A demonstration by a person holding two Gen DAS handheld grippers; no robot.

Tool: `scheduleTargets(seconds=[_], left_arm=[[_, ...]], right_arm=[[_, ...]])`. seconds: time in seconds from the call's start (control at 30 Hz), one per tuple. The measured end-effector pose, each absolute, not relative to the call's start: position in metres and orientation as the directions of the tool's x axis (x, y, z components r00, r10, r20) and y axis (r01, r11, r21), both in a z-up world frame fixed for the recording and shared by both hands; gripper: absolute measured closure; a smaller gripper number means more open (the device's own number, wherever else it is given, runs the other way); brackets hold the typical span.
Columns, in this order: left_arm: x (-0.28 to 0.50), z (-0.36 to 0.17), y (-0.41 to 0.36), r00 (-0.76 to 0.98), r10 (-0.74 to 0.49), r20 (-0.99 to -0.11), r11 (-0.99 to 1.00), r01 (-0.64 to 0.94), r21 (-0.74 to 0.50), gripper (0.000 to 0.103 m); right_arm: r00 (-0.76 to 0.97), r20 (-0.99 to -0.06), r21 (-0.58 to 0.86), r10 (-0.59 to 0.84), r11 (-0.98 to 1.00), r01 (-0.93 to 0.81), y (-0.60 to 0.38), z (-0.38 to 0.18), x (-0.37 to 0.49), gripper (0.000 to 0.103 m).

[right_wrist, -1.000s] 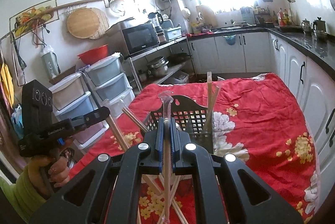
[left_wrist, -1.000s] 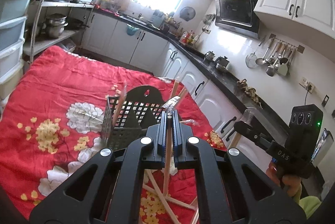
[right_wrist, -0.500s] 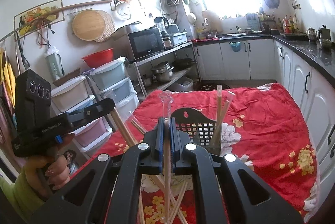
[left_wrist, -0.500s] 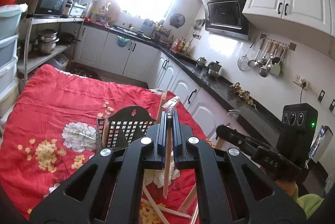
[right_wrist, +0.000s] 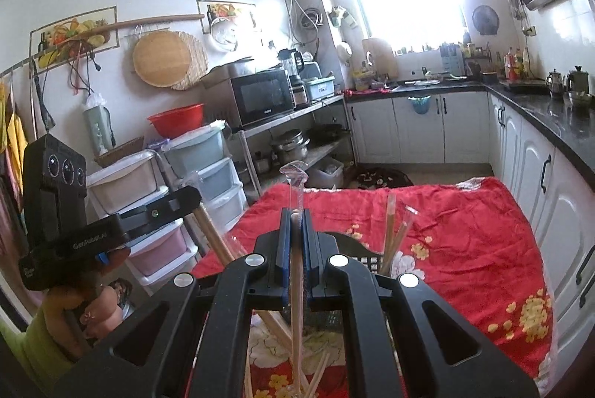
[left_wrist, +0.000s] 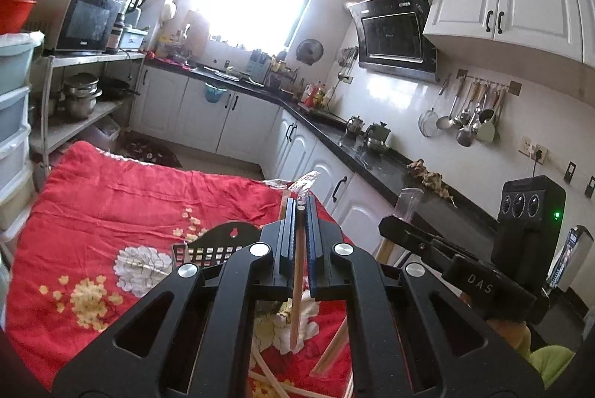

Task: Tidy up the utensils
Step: 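Lift both held chopsticks upright and carry them over the caddy, then lower chopsticks into the caddy and open the left tool while the right tool releases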

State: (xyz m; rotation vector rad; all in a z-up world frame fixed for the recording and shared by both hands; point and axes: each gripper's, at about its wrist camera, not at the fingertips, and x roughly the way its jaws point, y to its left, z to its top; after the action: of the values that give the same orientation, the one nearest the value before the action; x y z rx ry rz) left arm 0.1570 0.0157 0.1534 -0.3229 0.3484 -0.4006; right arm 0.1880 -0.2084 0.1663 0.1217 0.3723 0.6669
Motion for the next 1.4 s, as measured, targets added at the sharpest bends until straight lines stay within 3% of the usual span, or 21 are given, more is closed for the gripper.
scheduleTargets(seconds=[0.4,0.83,1.4], left_arm=[[0.168,0.178,0.025,0.899,-0.385,-0.209,0.889,0.301,-0.345,0.101],[0.184,0.203,0.035,0.954,-0.244,-0.174,0.954,0.203,-0.223,0.101],[0.209,0.168,0.032,0.969,-0.148,-0.199,0.978,0.114,-0.176,0.101]], right_arm=[[0.759,-0.239,0.207,0.605,0.796,-0.569,-0.204,0.191,0.209,0.097],[0.838,-0.172,0.121,0.518,0.855,-0.504,-0.199,0.21,0.248,0.097],[0.869,-0.099,0.161,0.486,0.869,-0.468,-0.211,0.157,0.279,0.097]])
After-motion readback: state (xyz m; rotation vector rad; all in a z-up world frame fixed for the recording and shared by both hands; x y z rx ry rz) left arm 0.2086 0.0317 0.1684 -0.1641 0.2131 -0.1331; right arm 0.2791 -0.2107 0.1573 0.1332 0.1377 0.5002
